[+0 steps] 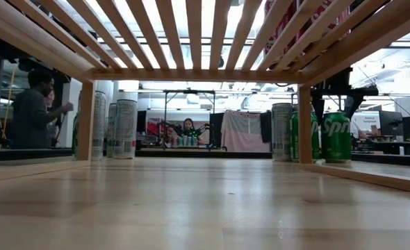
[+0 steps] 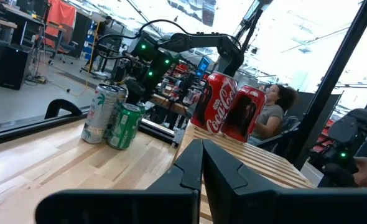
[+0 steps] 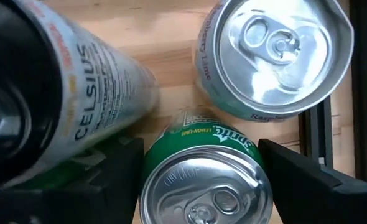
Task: Place canned beverage on shelf
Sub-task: Put the top right green soda can on the shelf
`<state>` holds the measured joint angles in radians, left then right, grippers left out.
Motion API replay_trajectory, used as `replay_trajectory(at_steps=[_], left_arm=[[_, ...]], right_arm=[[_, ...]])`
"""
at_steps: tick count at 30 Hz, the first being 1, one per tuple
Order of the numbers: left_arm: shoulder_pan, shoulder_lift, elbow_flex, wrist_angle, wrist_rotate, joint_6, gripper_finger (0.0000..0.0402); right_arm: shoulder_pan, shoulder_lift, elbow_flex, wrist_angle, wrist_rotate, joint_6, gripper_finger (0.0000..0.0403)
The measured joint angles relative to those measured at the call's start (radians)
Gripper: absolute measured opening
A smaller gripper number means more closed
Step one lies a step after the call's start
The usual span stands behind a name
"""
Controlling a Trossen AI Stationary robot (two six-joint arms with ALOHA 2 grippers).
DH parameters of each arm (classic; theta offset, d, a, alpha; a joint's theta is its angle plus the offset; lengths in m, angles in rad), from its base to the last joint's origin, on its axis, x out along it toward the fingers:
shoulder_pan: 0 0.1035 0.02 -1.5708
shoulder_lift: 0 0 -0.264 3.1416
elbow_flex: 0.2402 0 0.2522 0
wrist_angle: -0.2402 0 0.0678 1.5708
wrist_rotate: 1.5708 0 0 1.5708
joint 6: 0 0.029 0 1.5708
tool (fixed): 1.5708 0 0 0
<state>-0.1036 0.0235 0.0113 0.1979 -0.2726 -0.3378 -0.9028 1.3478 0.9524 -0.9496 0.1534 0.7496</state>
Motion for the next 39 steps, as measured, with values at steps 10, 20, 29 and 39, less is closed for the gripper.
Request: replay_trajectory(at_steps=[10,20,29,39], left_arm=[[0.0,0.0,0.0,0.0,0.0,0.0,0.0003],[0.0,0.0,0.0,0.0,0.0,0.0,0.0003],[0.0,0.0,0.0,0.0,0.0,0.0,0.0003],[0.0,0.0,0.0,0.0,0.0,0.0,0.0003]], right_arm=[[0.003,-0.15,0.088,-0.15,-0.016,-0.128,0.0273],[0.13,-0.239,0.482,-0.244,-0.013,-0.209,0.0273],[0.406,-0.142,0.74,-0.217,-0.071,-0.228,0.0273],[0.733,0.098,1.013,-0.166,-0.179,-0.326,0.0273]])
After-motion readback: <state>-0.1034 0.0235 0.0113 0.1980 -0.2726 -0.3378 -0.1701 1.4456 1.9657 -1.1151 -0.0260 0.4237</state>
